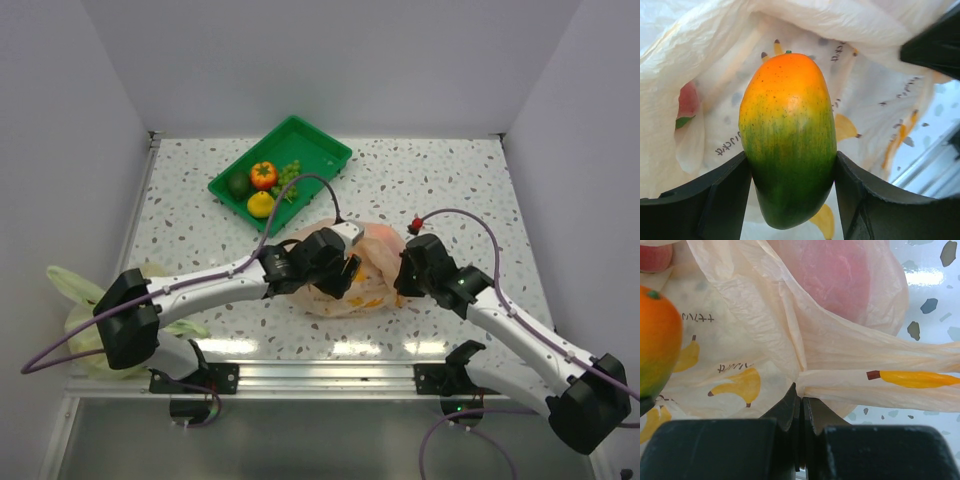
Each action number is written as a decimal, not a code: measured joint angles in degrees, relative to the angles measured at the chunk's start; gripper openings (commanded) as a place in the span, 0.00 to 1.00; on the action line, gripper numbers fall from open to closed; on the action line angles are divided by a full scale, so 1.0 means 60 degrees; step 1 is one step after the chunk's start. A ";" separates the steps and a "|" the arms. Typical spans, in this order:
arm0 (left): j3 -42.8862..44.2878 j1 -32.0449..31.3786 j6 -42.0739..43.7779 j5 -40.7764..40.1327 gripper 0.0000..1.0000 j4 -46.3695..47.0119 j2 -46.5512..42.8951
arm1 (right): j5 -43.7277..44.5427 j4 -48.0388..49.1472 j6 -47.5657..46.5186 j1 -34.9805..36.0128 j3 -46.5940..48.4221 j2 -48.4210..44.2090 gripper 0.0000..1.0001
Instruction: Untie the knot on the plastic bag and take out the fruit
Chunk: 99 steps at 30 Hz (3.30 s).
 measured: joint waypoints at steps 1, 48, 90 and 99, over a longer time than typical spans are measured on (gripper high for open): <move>0.0066 0.0000 0.0076 0.0113 0.21 -0.0113 -0.0193 | 0.0004 0.0000 -0.0004 0.0000 0.0033 0.0055 0.00; 0.7828 0.6011 0.2277 0.0783 1.00 -0.0168 0.6572 | -0.0091 -0.0557 -0.0328 0.0000 0.0346 0.0681 0.00; 0.2659 -0.0244 0.0616 -0.3377 0.64 -0.2382 0.2524 | -0.0087 -0.0153 -0.0477 0.0011 0.0470 0.0466 0.00; 0.2291 0.0251 0.0940 -0.4364 0.75 -0.1650 0.3118 | -0.0087 -0.0157 -0.0463 0.0011 0.0310 0.0186 0.00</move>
